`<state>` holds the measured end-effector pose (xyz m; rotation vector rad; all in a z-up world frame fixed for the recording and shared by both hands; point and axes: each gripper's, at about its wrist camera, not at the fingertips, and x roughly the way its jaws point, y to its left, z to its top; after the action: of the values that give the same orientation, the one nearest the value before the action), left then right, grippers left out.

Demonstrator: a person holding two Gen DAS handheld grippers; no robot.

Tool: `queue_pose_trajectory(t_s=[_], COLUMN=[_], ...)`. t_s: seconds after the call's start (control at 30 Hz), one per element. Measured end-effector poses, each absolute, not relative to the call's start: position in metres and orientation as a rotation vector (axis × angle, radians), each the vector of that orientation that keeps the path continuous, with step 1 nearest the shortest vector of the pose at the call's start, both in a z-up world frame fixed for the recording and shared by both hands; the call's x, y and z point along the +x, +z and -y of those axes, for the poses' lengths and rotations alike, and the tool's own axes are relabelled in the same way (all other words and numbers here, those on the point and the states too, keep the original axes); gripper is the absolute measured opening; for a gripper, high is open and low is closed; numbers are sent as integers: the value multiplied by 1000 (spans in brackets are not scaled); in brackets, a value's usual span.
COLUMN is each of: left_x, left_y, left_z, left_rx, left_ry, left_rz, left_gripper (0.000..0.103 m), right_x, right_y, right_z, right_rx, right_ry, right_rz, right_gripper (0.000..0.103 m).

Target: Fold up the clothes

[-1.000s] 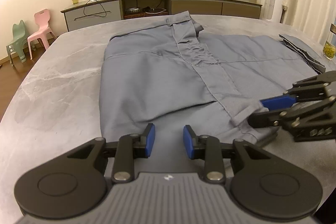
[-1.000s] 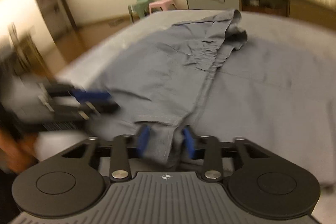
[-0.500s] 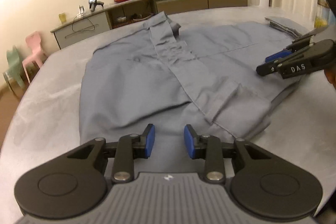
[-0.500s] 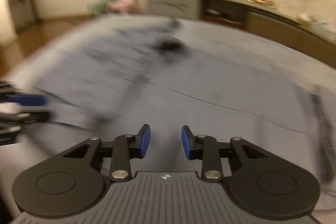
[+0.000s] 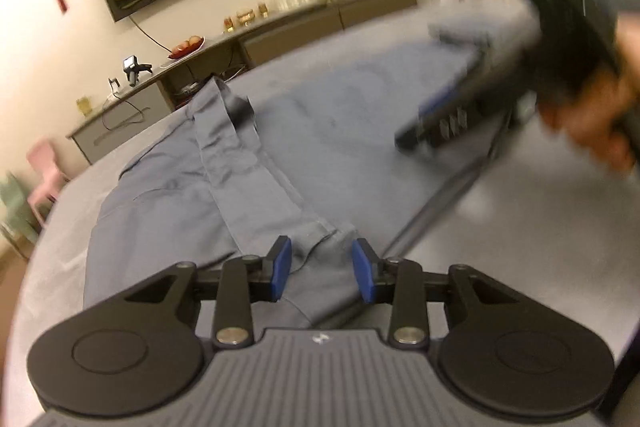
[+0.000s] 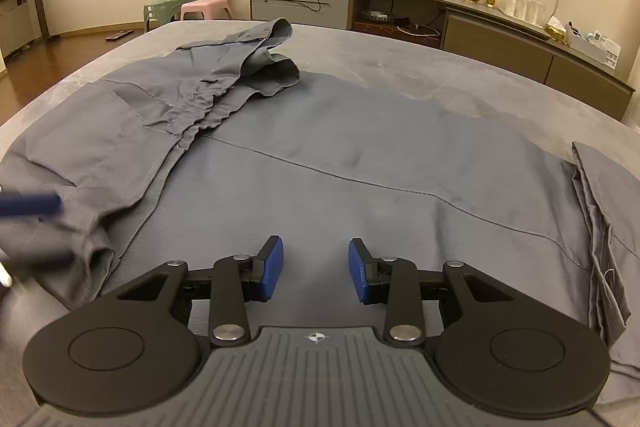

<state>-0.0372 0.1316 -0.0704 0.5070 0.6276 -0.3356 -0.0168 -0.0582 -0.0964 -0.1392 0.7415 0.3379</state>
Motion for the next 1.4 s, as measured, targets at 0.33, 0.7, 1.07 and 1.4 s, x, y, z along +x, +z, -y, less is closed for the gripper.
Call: queue_pose_trajectory(t_s=[0.33,0.7,1.07,1.4], left_x=[-30,-36,-1,21], left_y=[-73,-21,-63,11], left_z=[-119,-116,-81,-15], left_rx=[496,200,282,203], left_ry=[-194,-224,-213,-404], left_rz=[-645,-618,-787,-728], left_gripper=[34,35,35,41], right_x=[-25,-40,-47,-103], right_y=[-97,-97,-96,-30], right_z=[81,96,115,280], right_rx=[-125,-121,-88,84], right_ry=[343,391,433,186], right_rz=[-723,-694,-691,-597], right_gripper=[38,38,38,81])
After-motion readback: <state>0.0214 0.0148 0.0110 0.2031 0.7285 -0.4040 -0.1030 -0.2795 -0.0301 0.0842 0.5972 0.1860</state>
